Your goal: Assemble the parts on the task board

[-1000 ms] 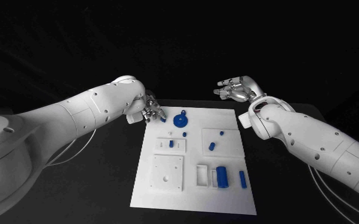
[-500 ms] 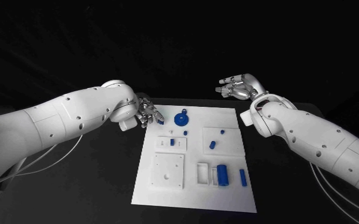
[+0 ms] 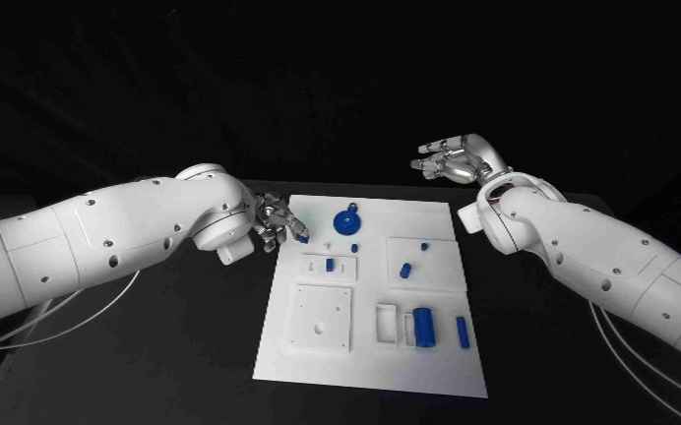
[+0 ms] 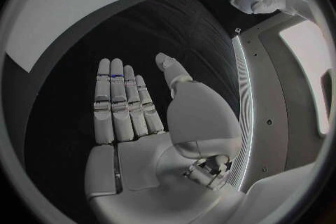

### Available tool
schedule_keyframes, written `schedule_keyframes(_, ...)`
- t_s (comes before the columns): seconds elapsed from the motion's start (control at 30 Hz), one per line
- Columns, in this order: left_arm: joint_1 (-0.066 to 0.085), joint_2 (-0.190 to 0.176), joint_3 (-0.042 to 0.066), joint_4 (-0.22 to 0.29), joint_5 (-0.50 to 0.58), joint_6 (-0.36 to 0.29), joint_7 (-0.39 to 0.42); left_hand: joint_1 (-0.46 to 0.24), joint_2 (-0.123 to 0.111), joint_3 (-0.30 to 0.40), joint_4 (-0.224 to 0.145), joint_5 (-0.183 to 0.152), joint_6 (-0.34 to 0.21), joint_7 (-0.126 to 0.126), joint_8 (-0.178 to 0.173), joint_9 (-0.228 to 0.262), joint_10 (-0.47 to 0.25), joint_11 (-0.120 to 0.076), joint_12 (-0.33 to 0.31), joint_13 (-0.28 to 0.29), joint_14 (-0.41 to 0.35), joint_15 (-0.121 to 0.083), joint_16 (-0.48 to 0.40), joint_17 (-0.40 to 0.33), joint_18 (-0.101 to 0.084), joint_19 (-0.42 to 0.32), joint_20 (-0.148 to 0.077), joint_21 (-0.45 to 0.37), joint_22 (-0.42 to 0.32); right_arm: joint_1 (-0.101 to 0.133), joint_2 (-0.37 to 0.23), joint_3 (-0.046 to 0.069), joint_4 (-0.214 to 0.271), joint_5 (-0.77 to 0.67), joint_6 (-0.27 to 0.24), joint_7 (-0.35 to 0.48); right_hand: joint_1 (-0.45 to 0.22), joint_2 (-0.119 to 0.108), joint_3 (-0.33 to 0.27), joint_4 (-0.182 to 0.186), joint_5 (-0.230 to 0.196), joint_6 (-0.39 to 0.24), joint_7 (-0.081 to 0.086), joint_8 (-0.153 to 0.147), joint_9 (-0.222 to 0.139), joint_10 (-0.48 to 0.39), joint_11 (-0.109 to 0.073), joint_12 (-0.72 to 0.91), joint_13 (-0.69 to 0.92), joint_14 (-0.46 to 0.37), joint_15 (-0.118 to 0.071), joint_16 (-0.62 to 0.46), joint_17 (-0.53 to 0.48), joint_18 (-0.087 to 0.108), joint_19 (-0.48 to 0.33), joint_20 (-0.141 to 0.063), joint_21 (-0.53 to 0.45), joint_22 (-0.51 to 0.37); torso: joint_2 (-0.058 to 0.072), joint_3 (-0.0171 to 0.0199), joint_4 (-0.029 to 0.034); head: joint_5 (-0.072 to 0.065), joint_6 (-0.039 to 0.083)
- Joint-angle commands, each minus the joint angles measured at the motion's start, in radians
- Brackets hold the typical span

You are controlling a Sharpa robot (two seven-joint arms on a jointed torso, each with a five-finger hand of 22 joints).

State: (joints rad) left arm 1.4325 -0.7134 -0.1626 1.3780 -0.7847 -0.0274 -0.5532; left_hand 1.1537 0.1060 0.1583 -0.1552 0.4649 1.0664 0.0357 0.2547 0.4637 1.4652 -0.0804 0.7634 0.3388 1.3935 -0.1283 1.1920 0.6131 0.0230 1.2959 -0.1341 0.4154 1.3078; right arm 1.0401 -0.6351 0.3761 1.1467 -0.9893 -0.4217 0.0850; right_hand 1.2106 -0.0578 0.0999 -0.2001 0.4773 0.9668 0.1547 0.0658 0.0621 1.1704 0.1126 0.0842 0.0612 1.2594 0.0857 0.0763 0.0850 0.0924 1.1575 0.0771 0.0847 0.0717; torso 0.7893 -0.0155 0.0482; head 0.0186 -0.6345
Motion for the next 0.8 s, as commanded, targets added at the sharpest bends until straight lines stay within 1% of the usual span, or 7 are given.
schedule_keyframes(0.03, 0.000, -0.005, -0.016, 0.030, -0.052, -0.074, -0.008, 0.003, -0.008, 0.029, -0.020, 0.014, 0.058, -0.047, 0.001, 0.304, 0.048, -0.008, 0.005, -0.006, 0.009, 0.000, 0.000, 0.007, 0.013, 0.006, 0.002, 0.005, 0.018, 0.000, 0.000, 0.000, 0.000, 0.003, 0.016, 0.009, -0.002, -0.002, -0.002, -0.001, 0.004, -0.006, 0.001, -0.005, 0.000, -0.006, -0.001, -0.003, -0.001, -0.006, 0.001, -0.004, -0.002, -0.006, -0.007, -0.001, 0.003, -0.001, 0.000, 0.0004, 0.0010, 0.001, -0.005)
schedule_keyframes(0.1, 0.000, -0.008, -0.031, 0.046, -0.066, -0.083, -0.009, 0.002, -0.009, 0.030, -0.020, 0.018, 0.059, -0.048, 0.001, 0.304, 0.048, -0.008, 0.007, -0.008, 0.011, 0.000, 0.000, 0.010, 0.013, 0.007, 0.002, 0.007, 0.018, 0.000, 0.000, 0.000, -0.001, 0.003, 0.016, 0.009, -0.001, -0.002, -0.004, -0.001, 0.004, -0.007, 0.002, -0.005, 0.000, -0.007, 0.000, -0.002, -0.001, -0.007, 0.001, -0.004, -0.003, -0.005, -0.008, 0.000, 0.003, -0.001, 0.001, 0.0005, 0.0002, 0.002, -0.005)
schedule_keyframes(0.2, 0.000, -0.008, -0.049, 0.060, -0.084, -0.095, -0.010, 0.002, -0.011, 0.031, -0.020, 0.023, 0.060, -0.048, 0.001, 0.304, 0.048, -0.009, 0.008, -0.011, 0.012, 0.000, 0.001, 0.013, 0.014, 0.007, 0.002, 0.008, 0.018, 0.000, 0.001, 0.000, -0.001, 0.003, 0.017, 0.010, -0.001, -0.002, -0.004, -0.001, 0.004, -0.007, 0.002, -0.005, 0.000, -0.007, 0.000, -0.002, -0.001, -0.007, 0.001, -0.004, -0.003, -0.005, -0.008, 0.000, 0.003, -0.001, 0.002, 0.0006, -0.0013, 0.003, -0.006)
schedule_keyframes(0.27, -0.001, -0.006, -0.058, 0.064, -0.091, -0.099, -0.010, -0.001, -0.014, 0.035, -0.019, 0.026, 0.062, -0.048, 0.001, 0.306, 0.048, -0.009, 0.011, -0.021, 0.012, 0.001, -0.001, 0.015, 0.015, 0.006, 0.003, 0.011, 0.017, 0.000, 0.001, 0.000, -0.002, 0.003, 0.017, 0.010, -0.001, -0.002, -0.004, -0.001, 0.004, -0.007, 0.002, -0.005, 0.000, -0.007, 0.000, -0.002, -0.001, -0.007, 0.001, -0.004, -0.003, -0.005, -0.008, 0.000, 0.003, -0.001, 0.002, 0.0009, -0.0016, 0.004, -0.007)
schedule_keyframes(0.37, -0.002, 0.001, -0.069, 0.067, -0.101, -0.103, -0.011, 0.000, -0.014, 0.036, -0.020, 0.027, 0.062, -0.048, 0.000, 0.306, 0.048, -0.009, 0.012, -0.022, 0.013, 0.000, -0.001, 0.016, 0.015, 0.006, 0.003, 0.011, 0.017, 0.000, 0.002, 0.000, -0.002, 0.003, 0.017, 0.010, -0.001, -0.002, -0.004, -0.001, 0.004, -0.007, 0.002, -0.005, 0.000, -0.007, 0.000, -0.002, -0.001, -0.007, 0.001, -0.004, -0.003, -0.005, -0.008, 0.000, 0.003, -0.001, 0.002, 0.0014, -0.0018, 0.004, -0.008)
schedule_keyframes(0.53, -0.005, 0.012, -0.076, 0.068, -0.117, -0.101, -0.012, 0.000, -0.015, 0.038, -0.020, 0.031, 0.063, -0.049, 0.000, 0.307, 0.048, -0.009, 0.015, -0.027, 0.014, 0.000, 0.000, 0.021, 0.016, 0.006, 0.003, 0.013, 0.018, -0.001, 0.003, 0.000, -0.002, 0.003, 0.018, 0.010, 0.000, -0.001, -0.005, -0.002, 0.004, -0.008, 0.002, -0.005, -0.001, -0.008, 0.000, -0.001, -0.001, -0.007, 0.001, -0.004, -0.004, -0.005, -0.008, 0.000, 0.003, -0.001, 0.002, 0.0016, -0.0021, 0.004, -0.011)
schedule_keyframes(0.8, -0.015, 0.028, -0.078, 0.059, -0.137, -0.102, -0.011, -0.001, -0.015, 0.039, -0.020, 0.032, 0.064, -0.049, 0.000, 0.308, 0.048, -0.009, 0.017, -0.031, 0.015, 0.000, 0.000, 0.024, 0.016, 0.006, 0.004, 0.014, 0.017, -0.001, 0.003, 0.000, -0.001, 0.003, 0.018, 0.010, 0.000, -0.001, -0.005, -0.002, 0.004, -0.008, 0.002, -0.005, -0.001, -0.008, 0.000, -0.001, -0.001, -0.007, 0.001, -0.004, -0.004, -0.005, -0.008, 0.000, 0.003, -0.001, 0.002, 0.0013, -0.0018, 0.003, -0.013)
